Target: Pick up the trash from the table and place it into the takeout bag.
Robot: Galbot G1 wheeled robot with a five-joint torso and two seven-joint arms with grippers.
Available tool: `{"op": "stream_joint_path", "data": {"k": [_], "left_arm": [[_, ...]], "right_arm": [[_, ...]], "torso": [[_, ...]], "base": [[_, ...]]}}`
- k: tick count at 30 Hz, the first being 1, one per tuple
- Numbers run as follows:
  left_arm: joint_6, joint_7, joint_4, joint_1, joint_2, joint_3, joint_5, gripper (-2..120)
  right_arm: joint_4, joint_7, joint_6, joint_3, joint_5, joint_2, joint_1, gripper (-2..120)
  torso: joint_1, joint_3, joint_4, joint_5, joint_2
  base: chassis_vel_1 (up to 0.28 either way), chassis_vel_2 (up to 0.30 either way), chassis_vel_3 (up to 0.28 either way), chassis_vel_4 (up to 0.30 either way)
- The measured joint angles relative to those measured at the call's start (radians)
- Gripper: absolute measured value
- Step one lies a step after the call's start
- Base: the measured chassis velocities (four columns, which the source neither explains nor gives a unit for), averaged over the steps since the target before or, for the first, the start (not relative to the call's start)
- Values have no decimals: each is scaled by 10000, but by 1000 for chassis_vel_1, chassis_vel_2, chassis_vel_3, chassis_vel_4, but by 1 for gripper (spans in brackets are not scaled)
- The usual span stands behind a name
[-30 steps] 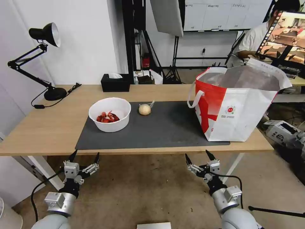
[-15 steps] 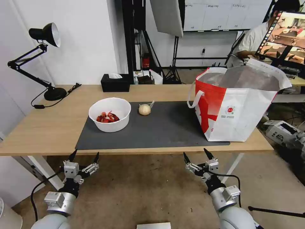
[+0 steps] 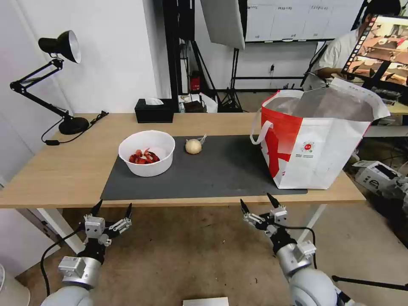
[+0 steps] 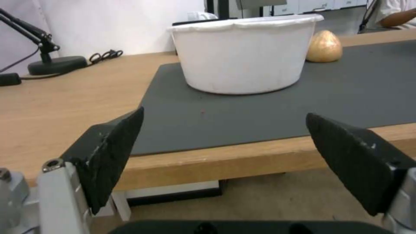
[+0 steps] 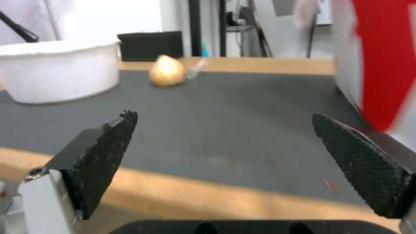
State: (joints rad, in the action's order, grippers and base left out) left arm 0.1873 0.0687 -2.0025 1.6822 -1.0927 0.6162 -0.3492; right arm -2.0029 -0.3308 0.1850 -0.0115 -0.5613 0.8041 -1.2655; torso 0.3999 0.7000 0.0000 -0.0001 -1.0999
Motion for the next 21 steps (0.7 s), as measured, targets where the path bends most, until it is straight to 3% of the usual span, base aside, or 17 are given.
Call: {"op": "stream_joint_path", "data": {"k": [6,8,9,10,21], "left_arm": [[1,-4,-34,-1,-26,1,9,100],[1,-4,-34,-1,-26,1,9,100],[1,-5,-35,7,-55,1,34,100],[1,-5,-35,7,-55,1,34,100],[-6,10,-46,138,-125,186,50,100]], "right_arm": [[121,-5,-507,1178,-799,-210,2305,100],[121,-5,-507,1178,-799,-210,2305,100],[355,-154,-766,1859,-1092,-162,3478,100],[355,-154,-766,1859,-1092,-162,3478,100],[2042,-584,-2187,3834,-1900,983,7000,100]], "torso": [[1,0,2,0,0],[1,0,2,0,0],[1,0,1,0,0],[1,0,1,0,0],[1,1,1,-1,0]], "base": [[0,0,0,0],[0,0,0,0],[0,0,0,0],[0,0,0,0],[0,0,0,0]]}}
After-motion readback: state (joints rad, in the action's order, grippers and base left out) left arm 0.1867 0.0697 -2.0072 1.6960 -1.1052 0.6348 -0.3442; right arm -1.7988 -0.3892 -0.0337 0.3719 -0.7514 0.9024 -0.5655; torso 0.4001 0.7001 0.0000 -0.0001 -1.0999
